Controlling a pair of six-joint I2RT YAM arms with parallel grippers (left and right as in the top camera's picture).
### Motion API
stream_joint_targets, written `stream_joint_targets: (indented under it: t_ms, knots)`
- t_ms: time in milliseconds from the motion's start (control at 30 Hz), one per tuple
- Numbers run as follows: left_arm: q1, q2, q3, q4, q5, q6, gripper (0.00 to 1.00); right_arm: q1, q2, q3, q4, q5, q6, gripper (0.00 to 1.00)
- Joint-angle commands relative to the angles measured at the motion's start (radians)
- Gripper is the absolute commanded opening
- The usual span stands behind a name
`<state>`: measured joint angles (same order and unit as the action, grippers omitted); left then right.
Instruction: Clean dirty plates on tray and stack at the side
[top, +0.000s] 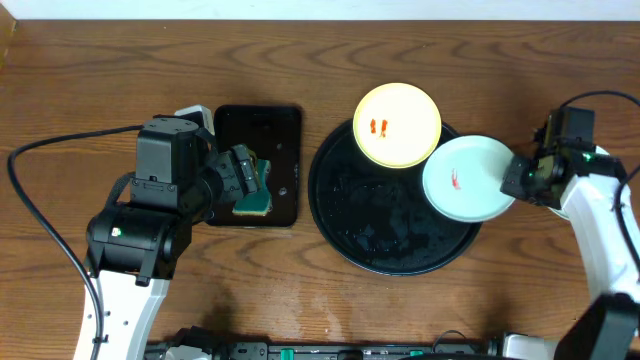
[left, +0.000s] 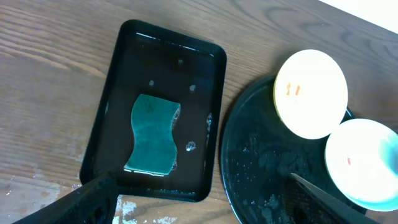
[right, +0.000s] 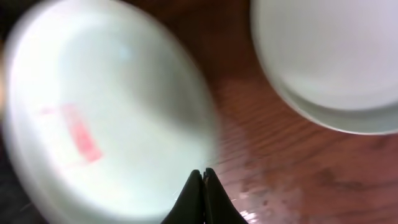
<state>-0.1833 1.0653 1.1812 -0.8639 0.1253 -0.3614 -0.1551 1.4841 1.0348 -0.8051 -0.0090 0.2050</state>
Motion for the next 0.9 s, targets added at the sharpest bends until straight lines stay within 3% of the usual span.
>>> stream_joint_targets:
  t_ms: [0,67,133,333,500,667,767,867]
  knots:
    - [0.003,0.001,0.017,0.000,0.002,0.010,0.85,0.055,-0.016,-0.003,-0.023,-0.051,-0.037,0.01]
    - [0.003,0.001,0.017,0.000,0.002,0.010,0.85,0.061,-0.012,-0.003,-0.021,0.024,-0.017,0.16]
    - [0.003,0.001,0.017,0.000,0.002,0.010,0.85,0.057,-0.008,-0.003,0.002,0.054,-0.016,0.18]
    - [0.003,0.001,0.017,0.000,0.002,0.010,0.85,0.042,0.020,-0.004,0.087,0.163,-0.021,0.45]
    - [0.003,0.001,0.017,0.000,0.002,0.010,0.85,0.043,0.121,-0.004,0.144,0.107,-0.064,0.47]
    - [0.003,0.001,0.017,0.000,0.002,0.010,0.85,0.022,0.199,-0.004,0.151,0.112,-0.062,0.41]
    - [0.003,0.001,0.017,0.000,0.002,0.010,0.85,0.005,0.203,-0.004,0.144,0.106,-0.044,0.28]
    - [0.003,0.001,0.017,0.000,0.002,0.010,0.85,-0.008,0.203,-0.004,0.131,0.095,-0.037,0.06]
